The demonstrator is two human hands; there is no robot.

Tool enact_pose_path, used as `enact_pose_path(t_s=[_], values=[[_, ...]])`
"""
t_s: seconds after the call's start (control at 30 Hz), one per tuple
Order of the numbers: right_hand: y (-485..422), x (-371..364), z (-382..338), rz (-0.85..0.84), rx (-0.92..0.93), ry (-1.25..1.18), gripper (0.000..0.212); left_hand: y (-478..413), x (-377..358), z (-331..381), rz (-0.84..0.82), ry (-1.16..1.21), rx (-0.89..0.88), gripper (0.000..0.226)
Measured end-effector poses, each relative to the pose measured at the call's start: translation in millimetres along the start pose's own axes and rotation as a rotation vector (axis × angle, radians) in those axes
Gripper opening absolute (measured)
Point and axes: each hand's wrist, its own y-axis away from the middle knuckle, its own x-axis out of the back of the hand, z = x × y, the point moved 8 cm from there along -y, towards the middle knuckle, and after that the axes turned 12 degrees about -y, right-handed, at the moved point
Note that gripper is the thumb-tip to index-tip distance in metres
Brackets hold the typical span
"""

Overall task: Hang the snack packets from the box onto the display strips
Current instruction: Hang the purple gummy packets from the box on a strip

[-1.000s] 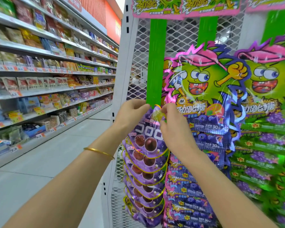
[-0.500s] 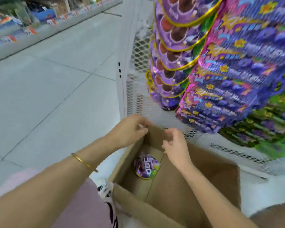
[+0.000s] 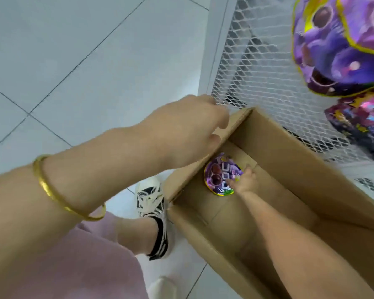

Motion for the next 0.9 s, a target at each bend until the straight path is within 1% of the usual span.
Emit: enact_pose_path(t_s=[0.07, 0.13, 0.2, 0.27, 0.3, 0.37, 0.47, 0.57, 0.63, 0.7, 0.73, 0.83, 0.9], values=[[-4.3, -7.8, 5.1, -0.007, -0.061, 0.025, 0.105, -4.8, -5.2, 1.7, -0.011, -0.029, -0.001, 0.030], [-2.6, -11.7, 7.4, 0.020, -0.100, 0.064, 0.102, -9.2, -6.6, 3.6, -0.013, -0.026, -0.004, 0.029], [-1.8, -8.9, 9.6, 0.098, -0.150, 0.048, 0.088, -11.9, -6.2, 5.1, -0.005, -0.026, -0.008, 0.028], [-4.3, -2.5, 15.1, 0.178, -0.201, -0.029, 0.066, -11.5, -8.4, 5.8, -0.013, -0.033, -0.007, 0.028], [-5.8, -1.2, 17.9, 0.183, -0.207, -0.056, 0.054, -10.4, -9.7, 5.5, -0.022, -0.037, -0.002, 0.029], [-6.0, -2.4, 19.7, 0.103, -0.180, -0.078, 0.032, -8.9, -11.2, 4.6, -0.036, -0.056, 0.011, 0.029], [6.3, 2.6, 13.7, 0.043, -0.084, -0.235, 0.011, -8.5, -8.4, 5.1, -0.047, -0.083, 0.019, 0.030], [41.0, 25.5, -18.0, 0.017, 0.111, -0.490, 0.012, -8.0, -3.8, 10.5, -0.060, -0.114, -0.029, 0.032], [75.4, 52.9, -46.5, -0.019, 0.278, -0.509, 0.012, -6.6, -0.1, 17.5, -0.069, -0.131, -0.078, 0.033], [111.2, 86.2, -69.3, -0.050, 0.410, -0.498, 0.016, -4.1, 3.2, 30.1, -0.073, -0.138, -0.138, 0.036], [128.2, 104.3, -79.0, -0.047, 0.464, -0.493, 0.018, -2.8, 4.4, 38.6, -0.074, -0.153, -0.176, 0.039], [179.6, 158.0, -105.1, -0.005, 0.599, -0.502, 0.015, -0.2, 7.2, 67.9, -0.038, -0.212, -0.278, 0.050], [214.5, 187.9, -121.9, 0.006, 0.684, -0.582, 0.019, 0.6, 18.1, 82.1, 0.022, -0.126, -0.302, 0.042]])
